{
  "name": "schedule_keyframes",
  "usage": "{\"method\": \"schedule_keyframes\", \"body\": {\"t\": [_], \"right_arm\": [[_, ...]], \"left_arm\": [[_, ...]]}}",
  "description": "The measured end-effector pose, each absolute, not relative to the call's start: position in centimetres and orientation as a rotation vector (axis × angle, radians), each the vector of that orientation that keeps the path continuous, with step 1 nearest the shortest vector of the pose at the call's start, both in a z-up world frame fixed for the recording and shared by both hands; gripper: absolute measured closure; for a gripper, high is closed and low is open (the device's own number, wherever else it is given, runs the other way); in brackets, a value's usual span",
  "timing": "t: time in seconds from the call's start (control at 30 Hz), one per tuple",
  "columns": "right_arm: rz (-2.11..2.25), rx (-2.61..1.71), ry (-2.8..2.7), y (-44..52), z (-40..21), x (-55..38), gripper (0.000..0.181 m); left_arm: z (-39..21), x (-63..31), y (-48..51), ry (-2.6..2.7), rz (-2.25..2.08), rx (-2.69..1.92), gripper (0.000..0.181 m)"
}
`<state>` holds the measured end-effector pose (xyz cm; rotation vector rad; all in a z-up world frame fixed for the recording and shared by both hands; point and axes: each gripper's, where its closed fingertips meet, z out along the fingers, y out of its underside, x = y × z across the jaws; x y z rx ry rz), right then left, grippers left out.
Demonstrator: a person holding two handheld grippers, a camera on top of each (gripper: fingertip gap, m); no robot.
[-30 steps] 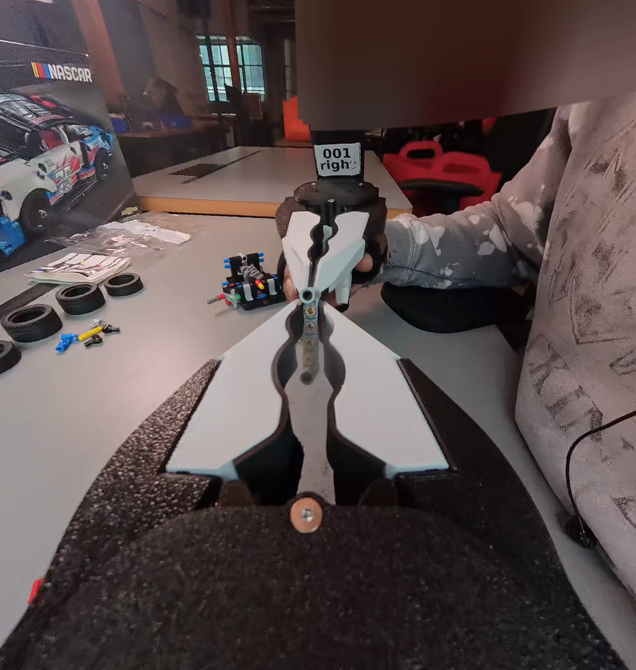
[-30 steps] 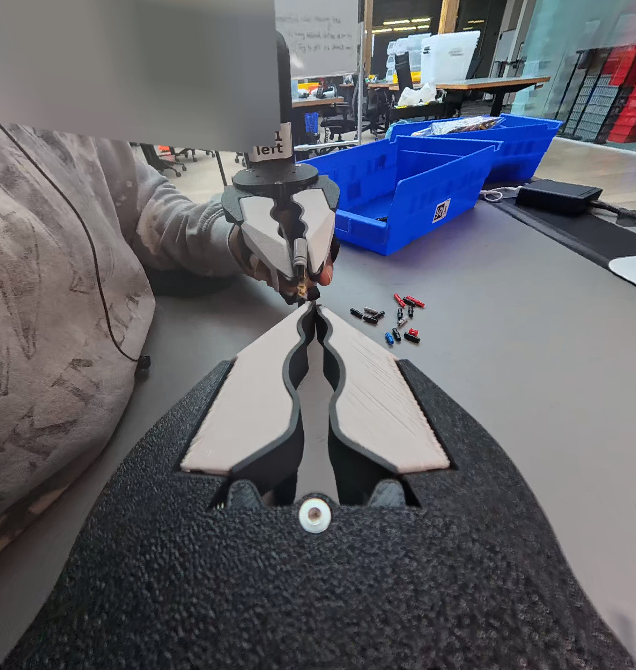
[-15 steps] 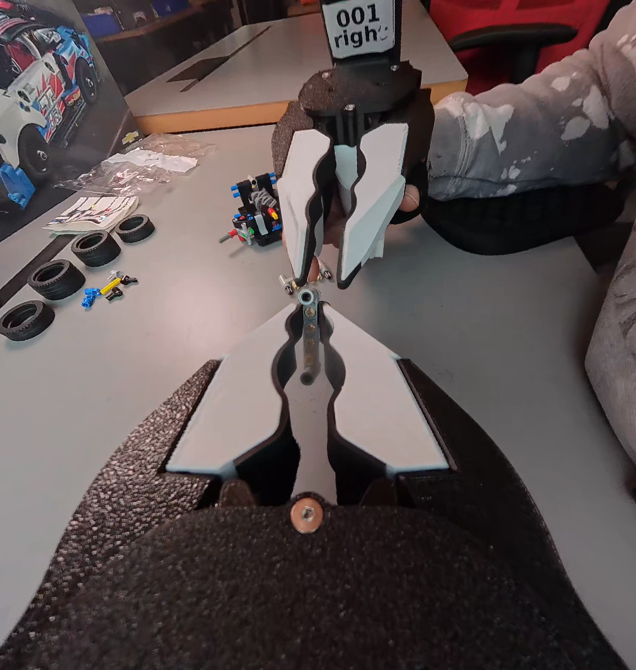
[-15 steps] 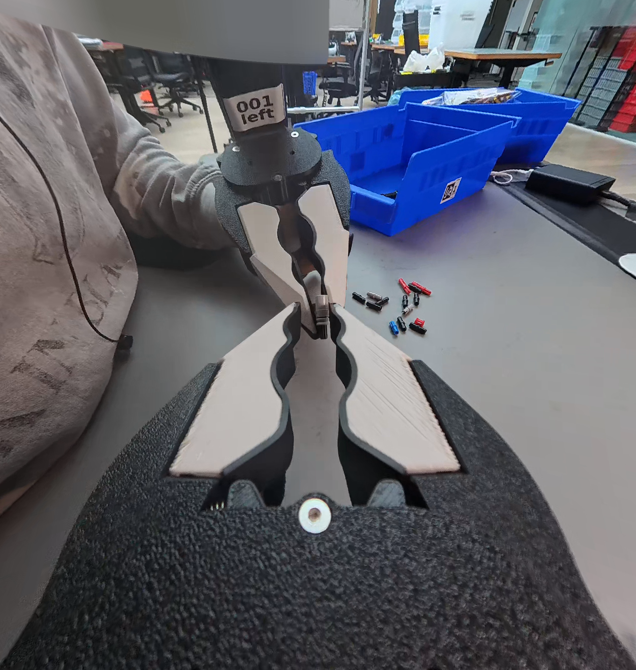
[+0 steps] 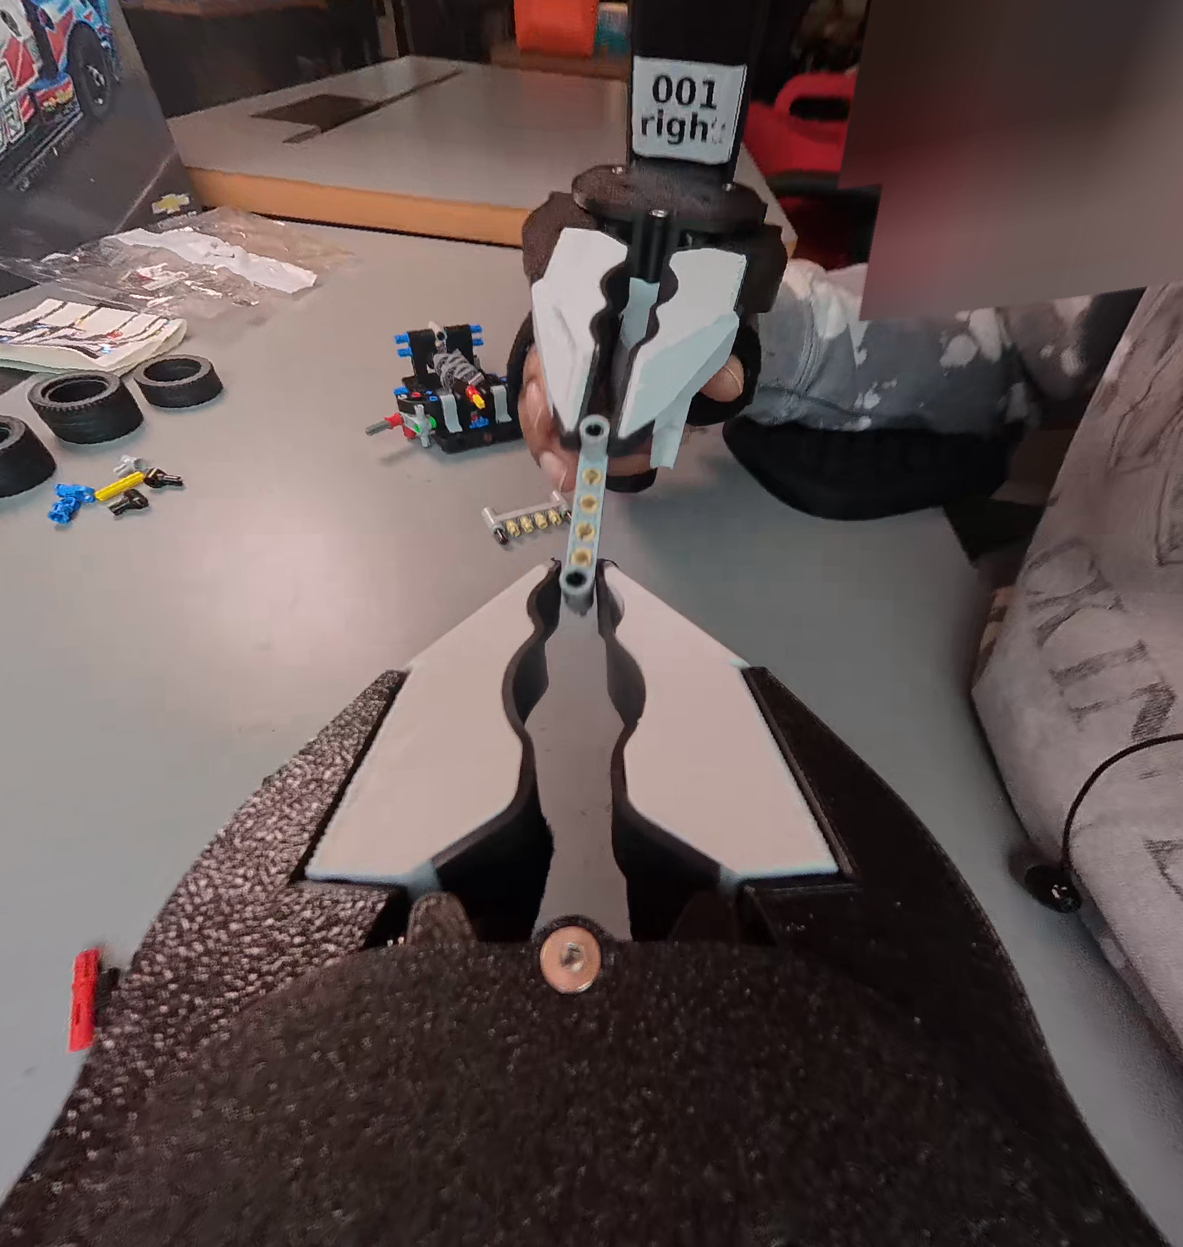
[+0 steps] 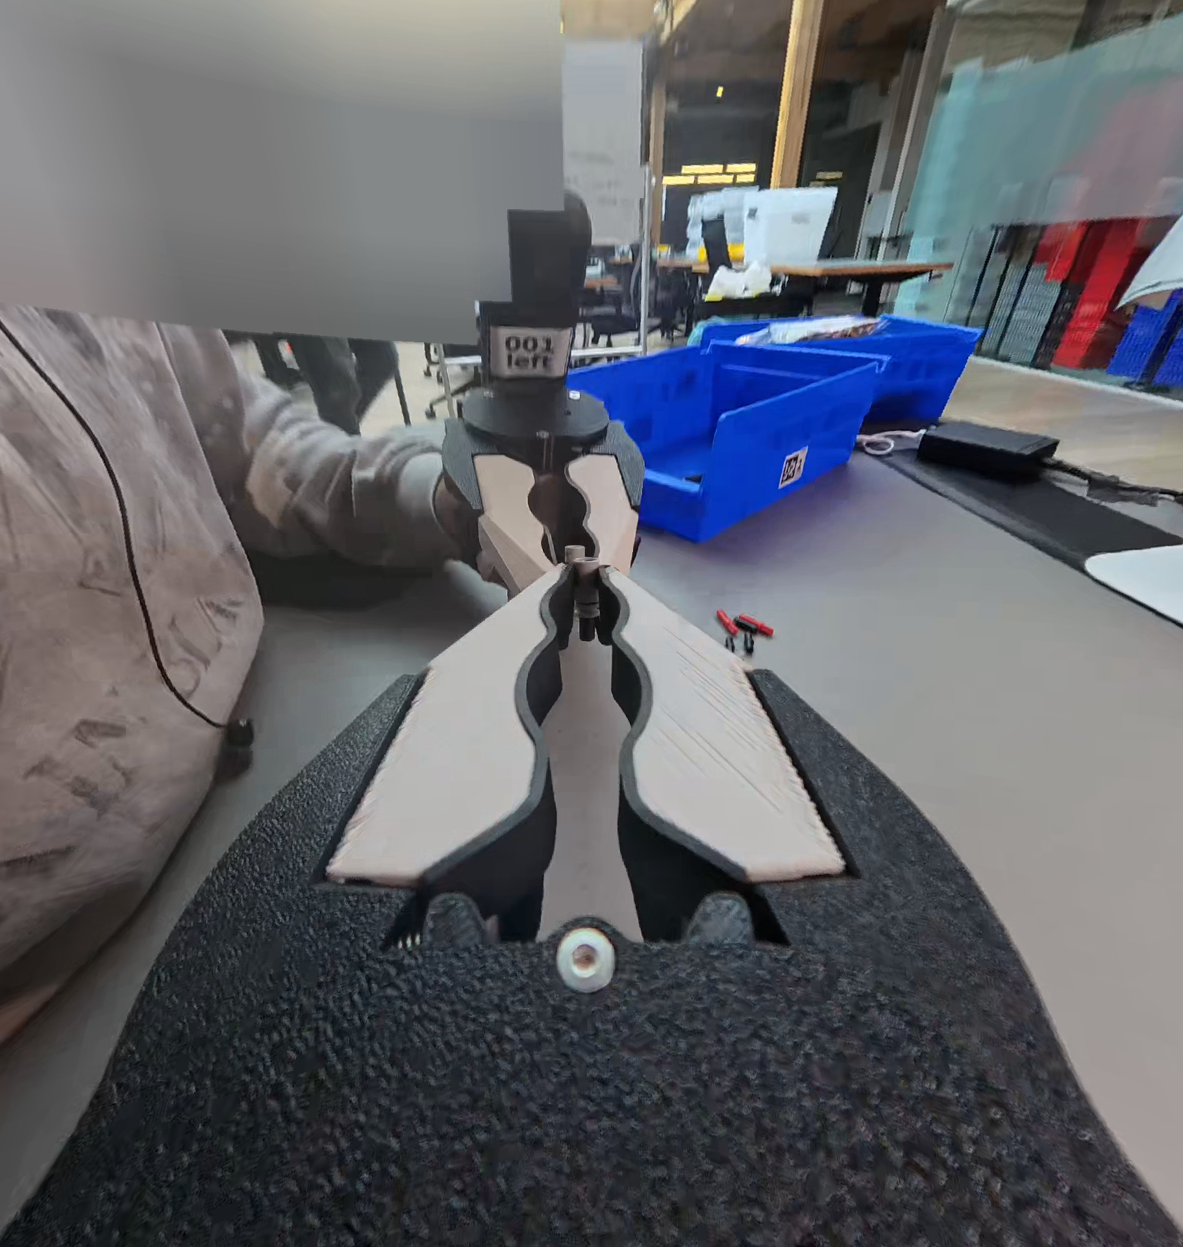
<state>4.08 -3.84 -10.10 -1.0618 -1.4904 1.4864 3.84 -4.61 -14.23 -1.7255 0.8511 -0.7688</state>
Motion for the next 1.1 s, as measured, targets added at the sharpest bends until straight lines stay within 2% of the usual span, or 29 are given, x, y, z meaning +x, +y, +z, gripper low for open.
{"method": "schedule_keyframes", "body": {"t": [0.13,0.23,0.27,0.33,0.37,0.87,1.1], "right_arm": [[1.604,-1.058,-1.331,-3.1,-8.5,3.9,0.175],[1.684,-1.043,-1.271,-3.9,-7.7,3.4,0.174],[1.702,-1.045,-1.267,-4.3,-7.7,3.1,0.174],[1.680,-1.036,-1.289,-4.9,-8.0,2.8,0.174],[1.680,-1.033,-1.301,-5.1,-8.0,2.8,0.174],[1.390,-1.053,-1.689,-6.6,-12.6,3.4,0.169],[1.389,-1.046,-1.733,-7.0,-13.1,3.5,0.174]], "left_arm": [[-11.7,3.6,-4.6,0.715,-0.960,-1.645,0.168],[-10.3,3.6,-4.6,0.644,-1.033,-1.586,0.153],[-10.0,3.6,-4.7,0.635,-1.052,-1.571,0.155],[-9.4,3.6,-5.2,0.635,-1.095,-1.536,0.172],[-9.2,3.5,-5.4,0.640,-1.110,-1.529,0.174],[-12.8,3.8,-6.7,0.913,-0.886,-1.739,0.175],[-13.7,4.0,-7.1,0.967,-0.852,-1.766,0.176]]}}
